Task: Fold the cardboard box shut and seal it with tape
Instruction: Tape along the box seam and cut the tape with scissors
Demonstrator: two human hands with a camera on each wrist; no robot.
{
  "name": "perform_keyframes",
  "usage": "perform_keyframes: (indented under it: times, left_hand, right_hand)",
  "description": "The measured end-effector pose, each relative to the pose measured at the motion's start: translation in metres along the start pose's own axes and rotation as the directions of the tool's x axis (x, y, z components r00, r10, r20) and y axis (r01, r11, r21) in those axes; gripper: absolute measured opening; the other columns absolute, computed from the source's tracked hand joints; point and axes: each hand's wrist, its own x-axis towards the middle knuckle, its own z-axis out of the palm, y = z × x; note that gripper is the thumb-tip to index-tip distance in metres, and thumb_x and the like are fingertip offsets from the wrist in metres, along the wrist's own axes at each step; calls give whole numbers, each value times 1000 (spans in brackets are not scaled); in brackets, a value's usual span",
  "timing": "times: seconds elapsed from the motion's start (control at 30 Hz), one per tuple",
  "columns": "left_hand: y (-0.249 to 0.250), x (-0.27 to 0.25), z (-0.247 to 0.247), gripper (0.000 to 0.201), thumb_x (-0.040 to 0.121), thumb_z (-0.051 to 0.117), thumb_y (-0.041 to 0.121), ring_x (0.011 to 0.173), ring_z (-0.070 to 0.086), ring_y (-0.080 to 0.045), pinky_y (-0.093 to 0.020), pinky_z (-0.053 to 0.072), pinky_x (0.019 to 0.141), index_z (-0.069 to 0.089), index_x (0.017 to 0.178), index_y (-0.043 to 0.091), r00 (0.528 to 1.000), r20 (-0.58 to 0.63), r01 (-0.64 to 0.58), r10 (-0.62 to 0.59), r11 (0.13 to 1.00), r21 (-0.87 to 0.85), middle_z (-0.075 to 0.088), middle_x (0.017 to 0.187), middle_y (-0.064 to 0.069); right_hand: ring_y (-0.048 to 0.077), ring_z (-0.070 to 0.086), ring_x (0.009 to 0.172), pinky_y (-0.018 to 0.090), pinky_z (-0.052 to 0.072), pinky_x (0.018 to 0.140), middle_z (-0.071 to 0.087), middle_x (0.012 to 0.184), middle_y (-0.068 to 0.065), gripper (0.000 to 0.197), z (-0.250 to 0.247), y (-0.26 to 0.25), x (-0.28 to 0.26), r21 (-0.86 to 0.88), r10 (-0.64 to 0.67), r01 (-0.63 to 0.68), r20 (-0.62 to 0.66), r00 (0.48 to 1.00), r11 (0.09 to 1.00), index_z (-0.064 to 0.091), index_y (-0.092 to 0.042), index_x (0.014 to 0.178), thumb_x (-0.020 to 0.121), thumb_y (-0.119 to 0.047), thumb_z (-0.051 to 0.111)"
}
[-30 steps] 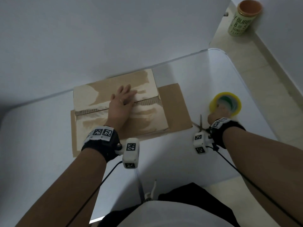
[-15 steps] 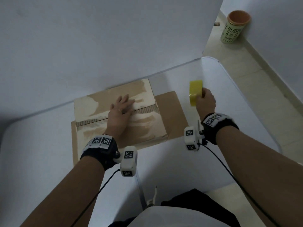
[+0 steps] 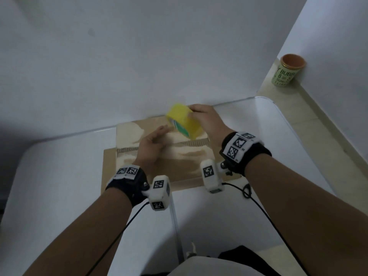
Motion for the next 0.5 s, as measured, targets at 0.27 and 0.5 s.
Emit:
perform_keyframes:
  times: [0.27,0.5]
  left_hand:
    - [-8,-27,-44,36,87,51,-13,100,65,-16,-22,52,77,69,104,14,976,-133,118,-173,932,-343,72,105,-3]
    - [34,-17,-60,24,94,55,35,108,62,-12,-29,48,93,65,112,22,968,-251,-1,-10,999,-43,67,110,6]
  right_hand:
    - [12,52,102,21,41,77,61,125,13,34,51,-8,-10,-9,82,-82,99,992,997,58,-2,128,94,-6,54]
    - [19,56,88,31,43,77,64,99,19,30,61,2,-7,-151,57,-33,153,987,988,65,-3,114,96,-25,54]
